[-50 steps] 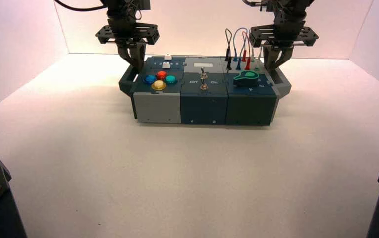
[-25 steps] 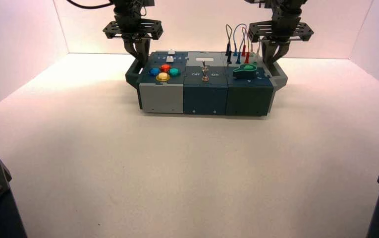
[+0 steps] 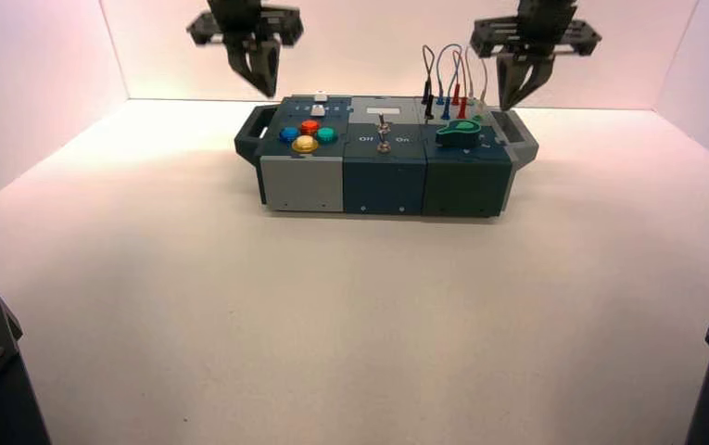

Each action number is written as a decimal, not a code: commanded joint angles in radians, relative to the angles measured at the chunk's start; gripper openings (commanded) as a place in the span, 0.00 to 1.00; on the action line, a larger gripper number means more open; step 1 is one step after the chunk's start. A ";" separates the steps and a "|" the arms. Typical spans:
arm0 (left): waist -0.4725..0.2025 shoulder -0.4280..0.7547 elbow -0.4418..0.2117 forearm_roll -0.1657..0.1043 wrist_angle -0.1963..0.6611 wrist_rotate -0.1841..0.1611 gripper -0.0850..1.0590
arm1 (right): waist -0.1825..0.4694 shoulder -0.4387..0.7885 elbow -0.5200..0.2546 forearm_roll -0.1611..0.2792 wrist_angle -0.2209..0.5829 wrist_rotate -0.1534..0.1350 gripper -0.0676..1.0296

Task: Move the box away.

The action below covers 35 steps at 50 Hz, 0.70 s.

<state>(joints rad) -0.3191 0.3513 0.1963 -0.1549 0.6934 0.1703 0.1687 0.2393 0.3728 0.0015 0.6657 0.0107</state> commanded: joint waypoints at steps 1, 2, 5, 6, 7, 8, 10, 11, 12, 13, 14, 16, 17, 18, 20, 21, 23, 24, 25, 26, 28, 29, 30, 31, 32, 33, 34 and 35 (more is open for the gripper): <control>-0.003 -0.084 -0.003 0.003 0.014 0.006 0.05 | 0.002 -0.067 0.000 0.003 0.014 -0.002 0.04; -0.005 -0.094 -0.002 0.003 0.018 0.006 0.05 | 0.003 -0.071 0.002 0.003 0.015 -0.002 0.04; -0.003 -0.112 0.006 0.003 0.031 0.006 0.05 | 0.003 -0.091 0.012 0.003 0.023 -0.003 0.04; -0.003 -0.121 0.011 0.005 0.035 0.006 0.05 | 0.005 -0.094 0.014 0.003 0.026 -0.003 0.04; -0.003 -0.126 0.012 0.005 0.038 0.008 0.05 | 0.005 -0.101 0.020 0.003 0.029 -0.006 0.04; -0.003 -0.135 0.017 0.005 0.044 0.009 0.05 | 0.006 -0.109 0.023 0.003 0.031 -0.008 0.04; -0.003 -0.152 0.028 0.005 0.054 0.012 0.05 | 0.008 -0.120 0.031 0.003 0.037 -0.014 0.04; -0.003 -0.156 0.029 0.005 0.057 0.014 0.05 | 0.009 -0.127 0.035 0.005 0.041 -0.018 0.04; -0.003 -0.164 0.035 0.005 0.063 0.018 0.05 | 0.009 -0.130 0.037 0.006 0.044 -0.021 0.04; -0.003 -0.173 0.040 0.006 0.067 0.020 0.05 | 0.012 -0.143 0.043 0.008 0.054 -0.031 0.04; -0.003 -0.181 0.044 0.005 0.075 0.021 0.05 | 0.012 -0.147 0.046 0.008 0.058 -0.034 0.04; -0.003 -0.195 0.051 0.006 0.084 0.028 0.05 | 0.012 -0.166 0.054 0.011 0.074 -0.051 0.04; -0.003 -0.202 0.055 0.006 0.092 0.032 0.05 | 0.014 -0.169 0.054 0.012 0.080 -0.055 0.04; -0.003 -0.210 0.060 0.006 0.098 0.037 0.05 | 0.014 -0.179 0.058 0.014 0.087 -0.067 0.04; -0.003 -0.222 0.066 0.006 0.106 0.044 0.05 | 0.014 -0.201 0.066 0.018 0.103 -0.092 0.04; -0.003 -0.232 0.069 0.005 0.112 0.051 0.05 | 0.014 -0.206 0.067 0.020 0.107 -0.098 0.04; -0.003 -0.242 0.077 0.005 0.118 0.063 0.05 | 0.014 -0.225 0.072 0.034 0.124 -0.127 0.04; -0.003 -0.252 0.080 0.006 0.121 0.072 0.05 | 0.014 -0.232 0.072 0.038 0.127 -0.133 0.04; -0.003 -0.261 0.084 0.005 0.124 0.078 0.05 | 0.014 -0.241 0.075 0.049 0.133 -0.150 0.04; -0.003 -0.265 0.087 0.005 0.126 0.081 0.05 | 0.014 -0.250 0.075 0.061 0.141 -0.167 0.04; -0.003 -0.284 0.098 0.005 0.126 0.095 0.05 | 0.014 -0.262 0.075 0.084 0.150 -0.196 0.04; -0.003 -0.290 0.103 0.005 0.126 0.098 0.05 | 0.014 -0.268 0.075 0.100 0.156 -0.215 0.04; -0.003 -0.299 0.110 0.003 0.123 0.101 0.05 | 0.014 -0.278 0.075 0.115 0.160 -0.235 0.04; -0.005 -0.307 0.115 0.000 0.118 0.103 0.05 | 0.014 -0.284 0.077 0.126 0.161 -0.255 0.04; -0.005 -0.316 0.123 -0.002 0.112 0.103 0.05 | 0.014 -0.287 0.077 0.130 0.163 -0.264 0.04; -0.006 -0.321 0.126 -0.003 0.107 0.104 0.05 | 0.014 -0.295 0.077 0.138 0.164 -0.282 0.04; -0.008 -0.328 0.133 -0.005 0.098 0.104 0.05 | 0.014 -0.298 0.078 0.149 0.164 -0.298 0.04; -0.011 -0.336 0.141 -0.005 0.091 0.107 0.05 | 0.014 -0.301 0.080 0.155 0.164 -0.311 0.04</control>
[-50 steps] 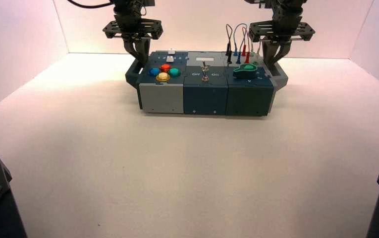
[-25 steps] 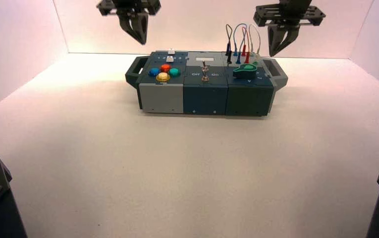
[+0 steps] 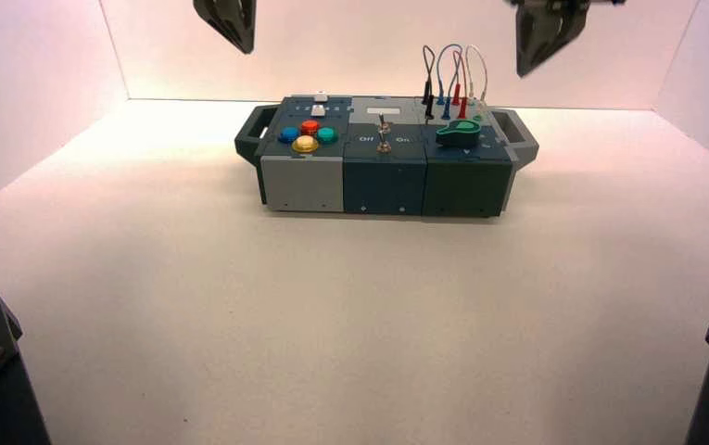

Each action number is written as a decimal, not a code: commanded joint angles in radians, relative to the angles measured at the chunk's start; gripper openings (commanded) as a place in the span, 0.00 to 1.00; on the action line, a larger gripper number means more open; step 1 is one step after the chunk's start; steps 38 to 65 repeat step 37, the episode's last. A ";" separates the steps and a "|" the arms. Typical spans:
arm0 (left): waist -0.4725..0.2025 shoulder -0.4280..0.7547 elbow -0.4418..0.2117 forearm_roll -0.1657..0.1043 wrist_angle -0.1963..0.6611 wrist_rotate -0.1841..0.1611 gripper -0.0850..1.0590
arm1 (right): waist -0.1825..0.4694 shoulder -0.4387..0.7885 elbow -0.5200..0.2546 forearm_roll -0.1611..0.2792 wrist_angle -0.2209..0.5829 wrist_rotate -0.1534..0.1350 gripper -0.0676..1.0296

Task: Move the box away.

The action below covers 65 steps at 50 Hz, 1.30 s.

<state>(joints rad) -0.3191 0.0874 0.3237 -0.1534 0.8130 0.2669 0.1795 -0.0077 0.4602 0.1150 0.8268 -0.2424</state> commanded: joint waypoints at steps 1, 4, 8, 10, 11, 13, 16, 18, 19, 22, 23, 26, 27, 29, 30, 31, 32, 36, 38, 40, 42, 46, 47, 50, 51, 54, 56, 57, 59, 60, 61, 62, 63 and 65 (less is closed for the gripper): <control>-0.011 -0.078 0.021 -0.006 -0.037 0.012 0.05 | 0.003 -0.057 -0.008 0.044 0.003 -0.066 0.04; -0.012 -0.092 0.032 -0.006 -0.049 0.021 0.05 | 0.006 -0.061 -0.003 0.054 0.002 -0.092 0.04; -0.012 -0.106 0.035 -0.006 -0.054 0.028 0.05 | 0.018 -0.061 0.008 0.071 -0.005 -0.098 0.04; -0.012 -0.109 0.037 -0.006 -0.054 0.028 0.05 | 0.023 -0.061 0.011 0.069 -0.006 -0.098 0.04; -0.014 -0.121 0.040 -0.008 -0.060 0.028 0.05 | 0.029 -0.058 0.014 0.071 -0.008 -0.100 0.04; -0.014 -0.126 0.041 -0.009 -0.063 0.028 0.05 | 0.031 -0.057 0.017 0.071 -0.009 -0.098 0.04; -0.015 -0.133 0.049 -0.009 -0.072 0.028 0.05 | 0.031 -0.058 0.018 0.077 -0.008 -0.098 0.04; -0.015 -0.135 0.055 -0.009 -0.084 0.029 0.05 | 0.031 -0.061 0.021 0.081 -0.009 -0.098 0.04; -0.015 -0.137 0.057 -0.009 -0.089 0.029 0.05 | 0.031 -0.064 0.021 0.083 -0.009 -0.098 0.04; -0.017 -0.133 0.072 -0.009 -0.115 0.029 0.05 | 0.031 -0.071 0.026 0.086 -0.014 -0.098 0.04; -0.015 -0.133 0.075 -0.009 -0.121 0.029 0.05 | 0.031 -0.074 0.028 0.086 -0.015 -0.098 0.04; -0.017 -0.132 0.084 -0.009 -0.133 0.029 0.05 | 0.031 -0.081 0.034 0.086 -0.026 -0.098 0.04; -0.015 -0.132 0.087 -0.009 -0.138 0.029 0.05 | 0.031 -0.084 0.037 0.086 -0.032 -0.098 0.04; -0.017 -0.130 0.089 -0.008 -0.144 0.031 0.05 | 0.031 -0.086 0.041 0.086 -0.040 -0.098 0.04; -0.017 -0.130 0.091 -0.008 -0.147 0.032 0.05 | 0.031 -0.087 0.046 0.086 -0.046 -0.098 0.04; -0.015 -0.130 0.091 -0.008 -0.149 0.034 0.05 | 0.031 -0.089 0.049 0.086 -0.052 -0.098 0.04; -0.015 -0.129 0.091 -0.008 -0.149 0.034 0.05 | 0.029 -0.091 0.054 0.086 -0.055 -0.098 0.04; -0.014 -0.124 0.091 -0.008 -0.152 0.037 0.05 | 0.029 -0.092 0.057 0.086 -0.055 -0.098 0.04; -0.014 -0.124 0.091 -0.008 -0.152 0.037 0.05 | 0.029 -0.092 0.057 0.086 -0.055 -0.098 0.04; -0.014 -0.124 0.091 -0.008 -0.152 0.037 0.05 | 0.029 -0.092 0.057 0.086 -0.055 -0.098 0.04; -0.014 -0.124 0.091 -0.008 -0.152 0.037 0.05 | 0.029 -0.092 0.057 0.086 -0.055 -0.098 0.04; -0.014 -0.124 0.091 -0.008 -0.152 0.037 0.05 | 0.029 -0.092 0.057 0.086 -0.055 -0.098 0.04; -0.014 -0.124 0.091 -0.008 -0.152 0.037 0.05 | 0.029 -0.092 0.057 0.086 -0.055 -0.098 0.04; -0.014 -0.124 0.091 -0.008 -0.152 0.037 0.05 | 0.029 -0.092 0.057 0.086 -0.055 -0.098 0.04; -0.014 -0.124 0.091 -0.008 -0.152 0.037 0.05 | 0.029 -0.092 0.057 0.086 -0.055 -0.098 0.04; -0.014 -0.124 0.091 -0.008 -0.152 0.037 0.05 | 0.029 -0.092 0.057 0.086 -0.055 -0.098 0.04; -0.014 -0.124 0.091 -0.008 -0.152 0.037 0.05 | 0.029 -0.092 0.057 0.086 -0.055 -0.098 0.04; -0.014 -0.124 0.091 -0.008 -0.152 0.037 0.05 | 0.029 -0.092 0.057 0.086 -0.055 -0.098 0.04; -0.014 -0.124 0.091 -0.008 -0.152 0.037 0.05 | 0.029 -0.092 0.057 0.086 -0.055 -0.098 0.04; -0.014 -0.124 0.091 -0.008 -0.152 0.037 0.05 | 0.029 -0.092 0.057 0.086 -0.055 -0.098 0.04; -0.014 -0.124 0.091 -0.008 -0.152 0.037 0.05 | 0.029 -0.092 0.057 0.086 -0.055 -0.098 0.04; -0.014 -0.124 0.091 -0.008 -0.152 0.037 0.05 | 0.029 -0.092 0.057 0.086 -0.055 -0.098 0.04; -0.014 -0.124 0.091 -0.008 -0.152 0.037 0.05 | 0.029 -0.092 0.057 0.086 -0.055 -0.098 0.04; -0.014 -0.124 0.091 -0.008 -0.152 0.037 0.05 | 0.029 -0.092 0.057 0.086 -0.055 -0.098 0.04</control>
